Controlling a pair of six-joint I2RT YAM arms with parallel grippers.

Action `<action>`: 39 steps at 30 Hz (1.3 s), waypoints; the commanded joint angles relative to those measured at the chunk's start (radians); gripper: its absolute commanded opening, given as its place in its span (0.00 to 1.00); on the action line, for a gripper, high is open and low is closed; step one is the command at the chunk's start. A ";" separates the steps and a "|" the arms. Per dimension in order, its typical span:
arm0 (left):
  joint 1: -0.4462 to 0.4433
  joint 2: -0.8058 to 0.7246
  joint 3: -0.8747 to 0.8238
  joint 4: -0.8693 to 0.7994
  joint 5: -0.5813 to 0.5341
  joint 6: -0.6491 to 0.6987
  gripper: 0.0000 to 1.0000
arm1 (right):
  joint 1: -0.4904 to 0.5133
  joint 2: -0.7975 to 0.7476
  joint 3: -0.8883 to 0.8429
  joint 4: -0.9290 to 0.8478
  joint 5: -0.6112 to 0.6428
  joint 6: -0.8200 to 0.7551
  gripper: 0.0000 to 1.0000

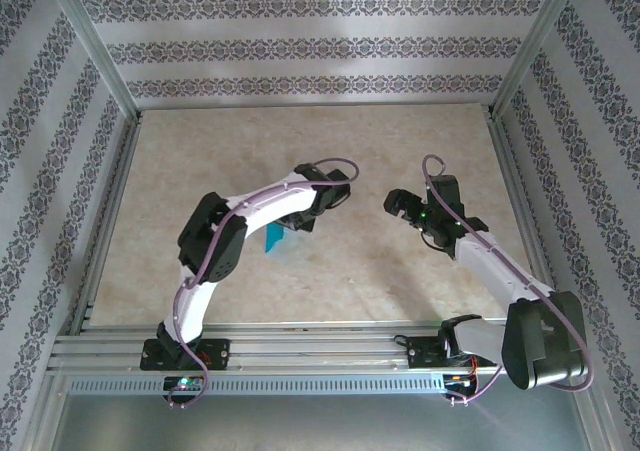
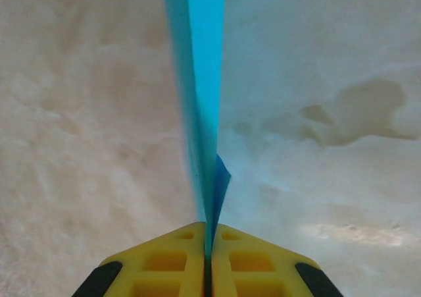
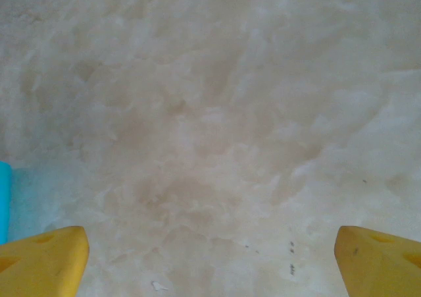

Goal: Fold a paper plane with a square sheet of paper (pick it up from the middle)

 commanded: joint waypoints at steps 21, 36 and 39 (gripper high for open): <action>0.182 -0.401 -0.338 0.600 0.765 -0.046 0.71 | 0.149 0.107 0.040 0.038 -0.095 0.082 0.88; 0.540 -0.757 -0.915 0.965 0.957 -0.156 1.00 | 0.526 0.529 0.308 0.158 -0.226 0.186 0.40; 0.550 -0.748 -0.932 0.974 0.994 -0.142 1.00 | 0.528 0.583 0.335 0.158 -0.243 0.187 0.38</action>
